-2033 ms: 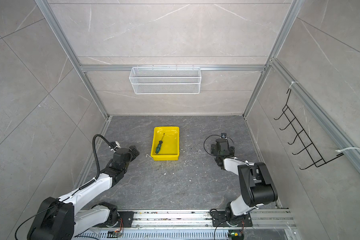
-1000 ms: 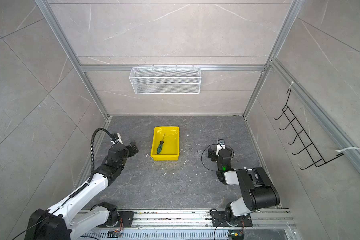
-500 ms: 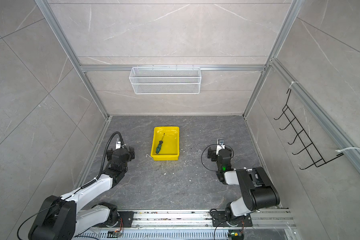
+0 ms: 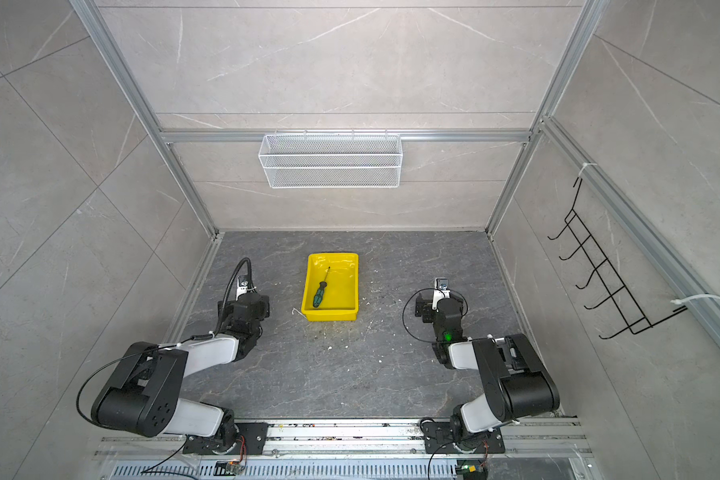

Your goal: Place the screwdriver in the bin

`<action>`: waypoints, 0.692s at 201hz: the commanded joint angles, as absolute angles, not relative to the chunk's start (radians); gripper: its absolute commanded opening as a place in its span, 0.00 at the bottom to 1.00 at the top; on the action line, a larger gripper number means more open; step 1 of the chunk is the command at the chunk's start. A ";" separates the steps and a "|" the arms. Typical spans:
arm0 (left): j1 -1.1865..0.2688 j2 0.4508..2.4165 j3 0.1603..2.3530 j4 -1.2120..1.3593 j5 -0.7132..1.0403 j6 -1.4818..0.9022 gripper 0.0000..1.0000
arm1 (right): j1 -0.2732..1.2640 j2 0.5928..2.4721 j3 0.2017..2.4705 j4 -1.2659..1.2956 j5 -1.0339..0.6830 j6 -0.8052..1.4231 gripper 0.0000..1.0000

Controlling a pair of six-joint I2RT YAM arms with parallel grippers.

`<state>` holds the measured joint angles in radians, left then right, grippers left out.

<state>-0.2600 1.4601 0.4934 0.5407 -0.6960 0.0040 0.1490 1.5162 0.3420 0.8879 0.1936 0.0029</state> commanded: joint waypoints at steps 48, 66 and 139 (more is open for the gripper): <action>-0.183 1.453 0.306 0.955 -0.488 0.113 1.00 | 0.145 1.520 0.350 0.904 0.191 -0.009 0.99; -0.152 1.448 0.252 1.043 -0.446 0.086 1.00 | 0.147 1.520 0.350 0.904 0.190 -0.009 0.99; -0.096 1.566 0.193 1.277 -0.342 0.079 1.00 | 0.146 1.520 0.350 0.905 0.190 -0.007 0.99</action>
<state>-0.1001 1.4796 0.2020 1.0607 -0.3943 0.0692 0.1490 1.5162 0.3420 0.8879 0.1936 0.0029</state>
